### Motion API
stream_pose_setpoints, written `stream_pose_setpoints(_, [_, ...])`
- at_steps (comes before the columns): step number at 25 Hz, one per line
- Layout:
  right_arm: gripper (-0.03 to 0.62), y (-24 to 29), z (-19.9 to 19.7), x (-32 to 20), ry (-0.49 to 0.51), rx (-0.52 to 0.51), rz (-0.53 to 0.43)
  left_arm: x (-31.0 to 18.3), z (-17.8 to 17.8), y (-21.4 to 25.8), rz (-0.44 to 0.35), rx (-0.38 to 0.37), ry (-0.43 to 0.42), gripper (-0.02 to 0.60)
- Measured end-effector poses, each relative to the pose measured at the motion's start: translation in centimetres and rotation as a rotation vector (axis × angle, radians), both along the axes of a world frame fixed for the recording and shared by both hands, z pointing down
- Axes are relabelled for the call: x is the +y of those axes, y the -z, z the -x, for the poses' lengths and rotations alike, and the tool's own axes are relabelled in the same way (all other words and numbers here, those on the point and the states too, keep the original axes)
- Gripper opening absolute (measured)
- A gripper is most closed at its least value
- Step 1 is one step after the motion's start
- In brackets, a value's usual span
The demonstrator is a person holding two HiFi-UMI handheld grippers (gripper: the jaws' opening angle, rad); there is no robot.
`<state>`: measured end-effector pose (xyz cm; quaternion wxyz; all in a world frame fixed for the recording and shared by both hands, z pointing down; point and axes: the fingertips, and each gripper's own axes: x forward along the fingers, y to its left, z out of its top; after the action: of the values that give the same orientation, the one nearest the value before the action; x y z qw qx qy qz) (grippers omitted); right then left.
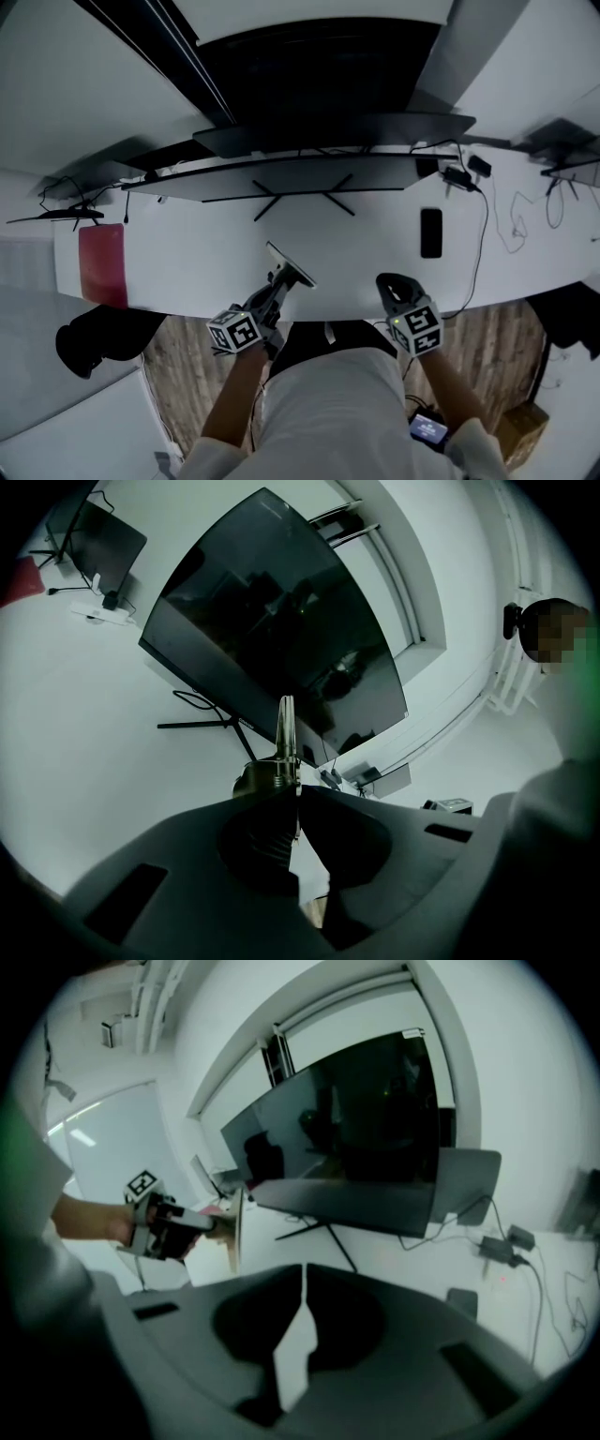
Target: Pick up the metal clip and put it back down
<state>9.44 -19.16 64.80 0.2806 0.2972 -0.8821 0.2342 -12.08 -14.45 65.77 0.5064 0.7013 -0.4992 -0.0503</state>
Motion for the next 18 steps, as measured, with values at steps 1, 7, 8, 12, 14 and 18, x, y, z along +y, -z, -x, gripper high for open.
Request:
stream_pose_setpoints(1, [0.035, -0.1, 0.2, 0.1, -0.006, 0.005, 0.003, -0.2, 0.1, -0.4, 0.006, 0.002, -0.010, 0.032])
stream_pose_setpoints(7, [0.035, -0.8, 1.4, -0.1, -0.035, 0.038, 0.018, -1.9, 1.4, -3.3, 0.072, -0.003, -0.051, 0.032])
stream_pose_setpoints(8, [0.035, -0.9, 1.6, -0.1, -0.041, 0.040, 0.020, -2.1, 1.6, -3.9, 0.084, 0.006, -0.056, 0.032])
stream_pose_setpoints(12, [0.035, -1.4, 2.0, 0.0, -0.064, 0.060, 0.036, -2.8, 2.0, -6.3, 0.133, 0.036, -0.074, 0.032])
stream_pose_setpoints(14, [0.035, -1.6, 2.3, 0.0, -0.072, 0.069, 0.043, -3.2, 2.3, -7.6, 0.159, 0.034, -0.089, 0.032])
stream_pose_setpoints(18, [0.035, -1.9, 3.0, 0.1, -0.082, 0.089, 0.048, -4.0, 2.3, -10.2, 0.210, 0.074, -0.113, 0.032])
